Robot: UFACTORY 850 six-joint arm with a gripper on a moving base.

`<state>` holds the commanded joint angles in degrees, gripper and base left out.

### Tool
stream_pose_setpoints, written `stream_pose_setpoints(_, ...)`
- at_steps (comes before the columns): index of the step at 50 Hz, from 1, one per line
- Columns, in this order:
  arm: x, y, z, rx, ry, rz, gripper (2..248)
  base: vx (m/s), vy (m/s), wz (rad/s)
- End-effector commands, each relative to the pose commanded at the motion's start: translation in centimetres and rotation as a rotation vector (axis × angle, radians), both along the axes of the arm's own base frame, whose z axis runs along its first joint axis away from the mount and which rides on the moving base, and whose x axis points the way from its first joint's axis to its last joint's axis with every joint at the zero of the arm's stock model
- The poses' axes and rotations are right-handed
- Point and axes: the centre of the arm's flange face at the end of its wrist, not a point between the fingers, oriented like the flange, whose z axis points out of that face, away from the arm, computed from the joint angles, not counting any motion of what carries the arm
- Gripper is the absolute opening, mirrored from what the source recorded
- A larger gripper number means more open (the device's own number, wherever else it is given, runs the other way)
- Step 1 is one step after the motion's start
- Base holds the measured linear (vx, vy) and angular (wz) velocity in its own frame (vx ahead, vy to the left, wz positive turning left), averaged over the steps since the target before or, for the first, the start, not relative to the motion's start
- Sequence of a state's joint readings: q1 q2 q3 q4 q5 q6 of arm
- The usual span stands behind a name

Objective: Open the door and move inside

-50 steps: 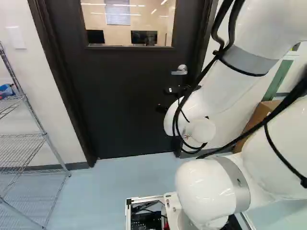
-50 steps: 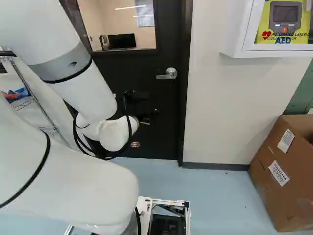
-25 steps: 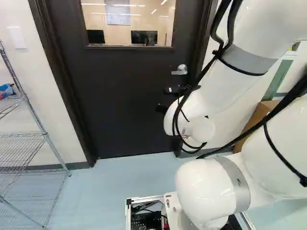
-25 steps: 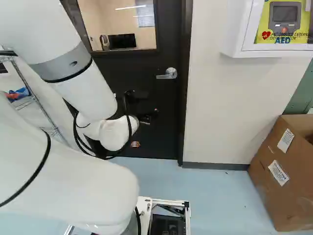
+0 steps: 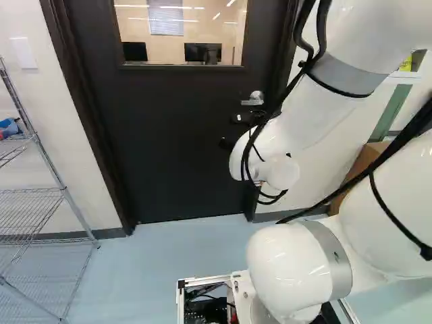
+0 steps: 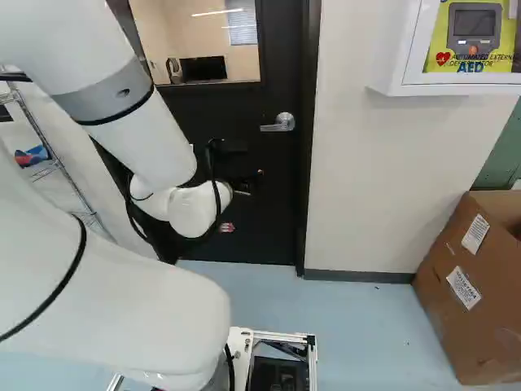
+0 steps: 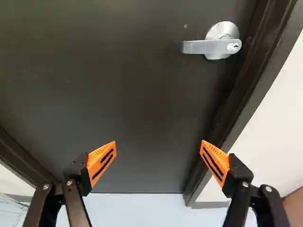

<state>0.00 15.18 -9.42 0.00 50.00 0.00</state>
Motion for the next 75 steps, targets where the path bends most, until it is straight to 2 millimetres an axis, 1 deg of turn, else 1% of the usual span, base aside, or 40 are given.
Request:
stream_pose_setpoints(21,1.9,0.0,2.2,0.000,-0.052,0.000,247,0.000,0.000,0.000)
stream_pose_setpoints(75,5.9,0.0,7.8,0.000,-0.179,0.000,247,0.000,0.000,0.000)
